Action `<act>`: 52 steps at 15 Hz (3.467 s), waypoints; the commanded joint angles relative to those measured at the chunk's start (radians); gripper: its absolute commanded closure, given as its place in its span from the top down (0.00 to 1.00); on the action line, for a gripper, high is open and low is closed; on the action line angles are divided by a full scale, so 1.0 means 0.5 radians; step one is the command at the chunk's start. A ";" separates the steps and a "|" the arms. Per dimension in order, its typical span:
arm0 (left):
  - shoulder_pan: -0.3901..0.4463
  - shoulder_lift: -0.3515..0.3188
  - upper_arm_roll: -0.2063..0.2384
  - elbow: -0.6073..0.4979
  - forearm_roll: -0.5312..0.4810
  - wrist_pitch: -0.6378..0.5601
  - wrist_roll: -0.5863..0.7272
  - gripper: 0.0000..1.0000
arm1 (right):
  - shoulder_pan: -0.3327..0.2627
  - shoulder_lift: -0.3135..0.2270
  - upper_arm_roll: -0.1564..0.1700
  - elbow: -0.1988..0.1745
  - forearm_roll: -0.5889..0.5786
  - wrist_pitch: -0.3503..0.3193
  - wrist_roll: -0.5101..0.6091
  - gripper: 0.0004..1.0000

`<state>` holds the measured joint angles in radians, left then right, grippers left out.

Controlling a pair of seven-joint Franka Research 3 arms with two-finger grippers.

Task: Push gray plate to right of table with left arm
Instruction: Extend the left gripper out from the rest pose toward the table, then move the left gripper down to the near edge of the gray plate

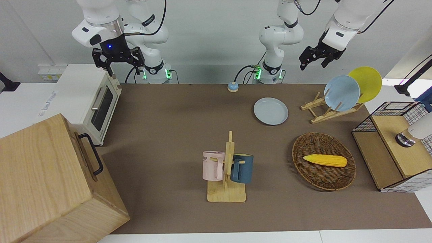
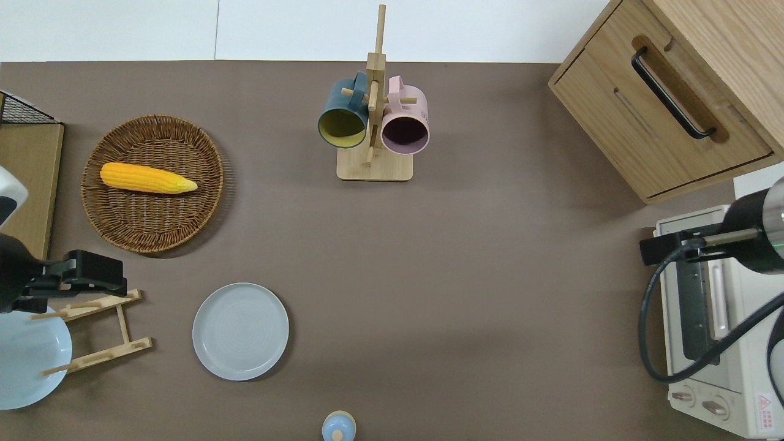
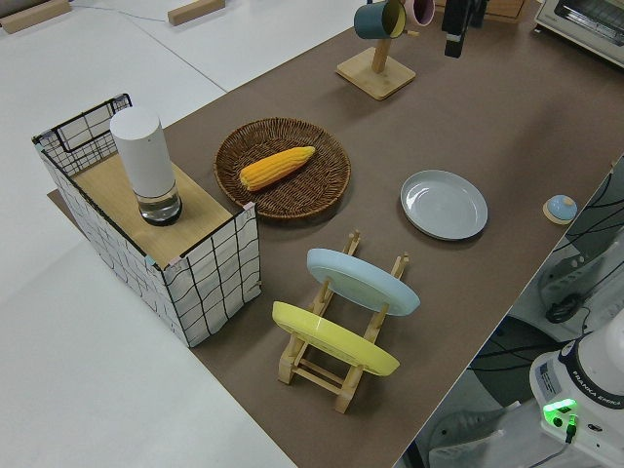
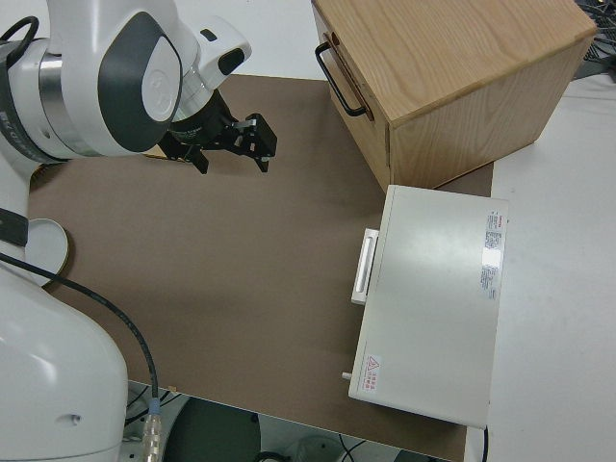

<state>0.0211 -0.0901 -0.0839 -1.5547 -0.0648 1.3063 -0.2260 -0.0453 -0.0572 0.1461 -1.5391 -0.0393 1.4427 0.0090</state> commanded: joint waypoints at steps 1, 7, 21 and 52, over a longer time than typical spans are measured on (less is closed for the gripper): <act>0.013 -0.007 0.008 0.020 0.034 0.011 -0.005 0.99 | -0.014 -0.014 0.005 -0.008 0.002 -0.014 -0.030 1.00; 0.010 -0.004 0.069 0.023 0.038 0.020 0.010 0.99 | -0.014 -0.014 0.005 -0.008 0.005 -0.014 -0.030 1.00; -0.125 -0.010 0.116 0.002 0.056 0.225 0.004 0.99 | -0.014 -0.014 0.005 -0.008 0.002 -0.014 -0.030 1.00; -0.042 -0.176 -0.010 -1.161 -0.015 1.007 0.047 0.99 | -0.014 -0.014 0.005 -0.008 0.002 -0.014 -0.030 1.00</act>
<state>-0.0135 -0.1347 -0.0899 -2.0332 -0.0638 1.7504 -0.2433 -0.0453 -0.0572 0.1461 -1.5391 -0.0393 1.4427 0.0090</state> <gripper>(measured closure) 0.004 0.004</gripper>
